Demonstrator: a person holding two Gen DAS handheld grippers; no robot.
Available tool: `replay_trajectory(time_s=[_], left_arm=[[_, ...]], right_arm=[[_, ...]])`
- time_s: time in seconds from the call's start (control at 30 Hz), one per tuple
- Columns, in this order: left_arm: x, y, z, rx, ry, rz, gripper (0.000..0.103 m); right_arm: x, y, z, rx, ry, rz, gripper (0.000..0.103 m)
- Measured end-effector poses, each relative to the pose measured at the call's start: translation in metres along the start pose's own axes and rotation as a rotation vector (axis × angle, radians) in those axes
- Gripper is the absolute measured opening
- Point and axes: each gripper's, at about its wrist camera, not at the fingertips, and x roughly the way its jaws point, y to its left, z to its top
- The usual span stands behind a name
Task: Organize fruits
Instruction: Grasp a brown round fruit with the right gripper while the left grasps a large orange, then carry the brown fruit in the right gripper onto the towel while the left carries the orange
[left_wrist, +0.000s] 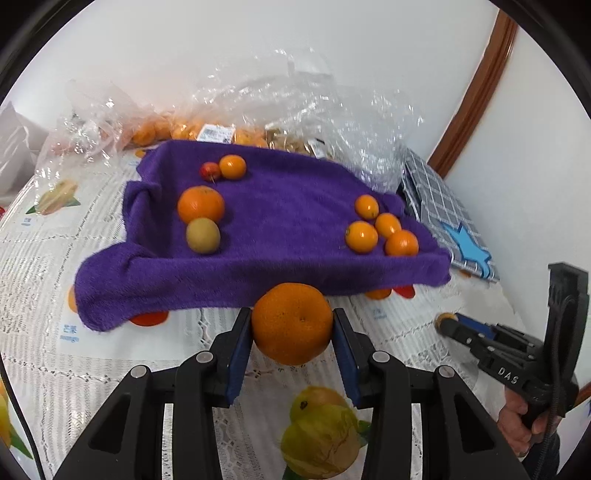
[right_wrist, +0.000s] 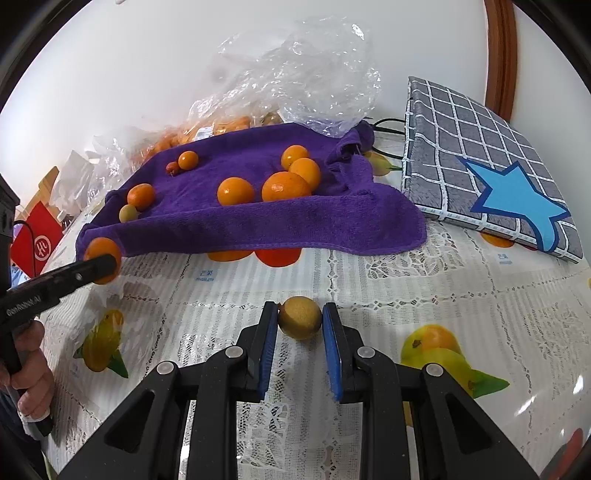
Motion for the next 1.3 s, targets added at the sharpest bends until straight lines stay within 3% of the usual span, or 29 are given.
replay_trajectory(time_s=[0.3, 0.77, 1.0, 1.3], left_arm=[[-0.017, 0.015, 0.013, -0.023, -0.025, 0.028, 0.04], [-0.035, 0.039, 0.074, -0.056, -0.112, 0.101, 0.04], [-0.013, 0.047, 0.104, -0.063, -0.108, 0.121, 0.04], [0.045, 0.056, 0.127, -0.094, -0.028, 0.115, 0.04]], right_arm=[[-0.007, -0.002, 0.012, 0.014, -0.015, -0.02, 0.025], [-0.007, -0.001, 0.082, 0.003, -0.095, -0.05, 0.025], [0.014, 0.008, 0.113, -0.038, -0.099, -0.025, 0.025], [0.065, 0.023, 0.134, -0.078, -0.036, 0.018, 0.025]])
